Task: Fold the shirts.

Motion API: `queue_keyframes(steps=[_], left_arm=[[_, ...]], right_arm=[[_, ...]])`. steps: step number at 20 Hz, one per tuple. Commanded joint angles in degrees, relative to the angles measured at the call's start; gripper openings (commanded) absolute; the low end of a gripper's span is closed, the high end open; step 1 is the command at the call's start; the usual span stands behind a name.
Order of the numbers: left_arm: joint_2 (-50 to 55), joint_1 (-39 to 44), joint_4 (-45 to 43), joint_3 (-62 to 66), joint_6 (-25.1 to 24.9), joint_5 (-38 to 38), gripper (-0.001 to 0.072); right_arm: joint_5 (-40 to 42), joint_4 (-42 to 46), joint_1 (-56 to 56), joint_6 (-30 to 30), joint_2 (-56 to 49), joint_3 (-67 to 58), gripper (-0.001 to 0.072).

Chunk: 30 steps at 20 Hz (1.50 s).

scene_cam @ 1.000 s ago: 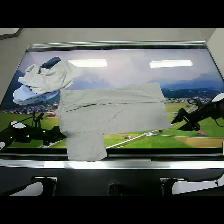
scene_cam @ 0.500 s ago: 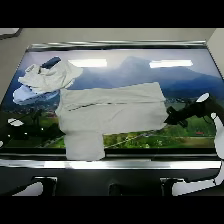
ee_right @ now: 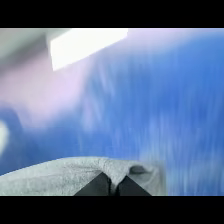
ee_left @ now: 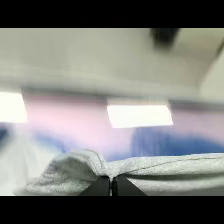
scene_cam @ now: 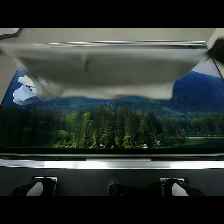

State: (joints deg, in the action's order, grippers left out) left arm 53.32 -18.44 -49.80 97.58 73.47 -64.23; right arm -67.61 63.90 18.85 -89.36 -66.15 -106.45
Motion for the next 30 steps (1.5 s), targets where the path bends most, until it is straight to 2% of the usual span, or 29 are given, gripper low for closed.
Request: queue_keyframes(steps=[1, 2, 4, 7, 11, 13, 16, 18, 19, 22, 23, 26, 30], left_arm=[[-7.85, -0.07, -4.11, 16.48, 4.81, 2.40, 0.0028], [-10.29, -0.07, -5.88, 16.28, 6.32, 1.36, 0.0028], [-13.00, -0.07, -9.05, 16.28, 8.70, -0.46, 0.0028], [-13.77, -0.07, -9.94, 16.41, 9.11, -0.26, 0.0027], [-11.17, -0.07, -10.03, 16.41, 9.03, -0.81, 0.0027], [-7.37, -0.07, -10.03, 16.39, 9.05, -4.46, 0.0027], [2.45, 0.70, -10.03, 13.79, 8.79, -13.27, 0.0026], [9.01, 3.13, -10.08, 6.86, 7.10, -14.32, 0.0027], [12.11, 4.55, -10.08, 2.25, 5.90, -13.51, 0.0027], [21.97, 8.87, -10.03, -13.42, 3.98, -3.89, 0.0027], [25.44, 9.64, -9.97, -16.37, 4.07, -0.09, 0.0027], [36.41, 11.06, -8.35, -17.35, 4.02, 7.43, 0.0028], [42.71, 11.76, -3.69, -14.51, 3.02, 18.03, 0.0028]], right_arm=[[6.25, 7.72, -0.07, -4.13, 14.64, -10.16, 0.0044], [4.52, 12.87, -0.07, -7.45, 18.08, -10.16, 0.0044], [1.11, 18.47, -0.07, -8.98, 22.29, -10.16, 0.0044], [-1.20, 19.28, -0.07, -8.79, 24.57, -10.16, 0.0044], [-5.92, 19.23, -0.07, -8.83, 21.35, -10.16, 0.0043], [-10.82, 18.67, -0.07, -8.81, 17.03, -10.16, 0.0043], [-22.97, 15.02, -0.17, -6.60, 3.82, -10.01, 0.0042], [-28.15, 13.42, -1.27, -6.38, -7.50, -8.63, 0.0042], [-28.52, 15.69, -3.26, -6.40, -13.14, -7.06, 0.0041], [-23.91, 21.75, -9.73, -9.27, -28.33, -3.39, 0.0042], [-19.21, 22.08, -10.80, -10.80, -33.09, -3.39, 0.0042], [-7.34, 17.79, -10.86, -17.27, -41.53, -3.41, 0.0043], [5.49, 16.31, -10.82, -18.47, -43.41, -3.43, 0.0043]])
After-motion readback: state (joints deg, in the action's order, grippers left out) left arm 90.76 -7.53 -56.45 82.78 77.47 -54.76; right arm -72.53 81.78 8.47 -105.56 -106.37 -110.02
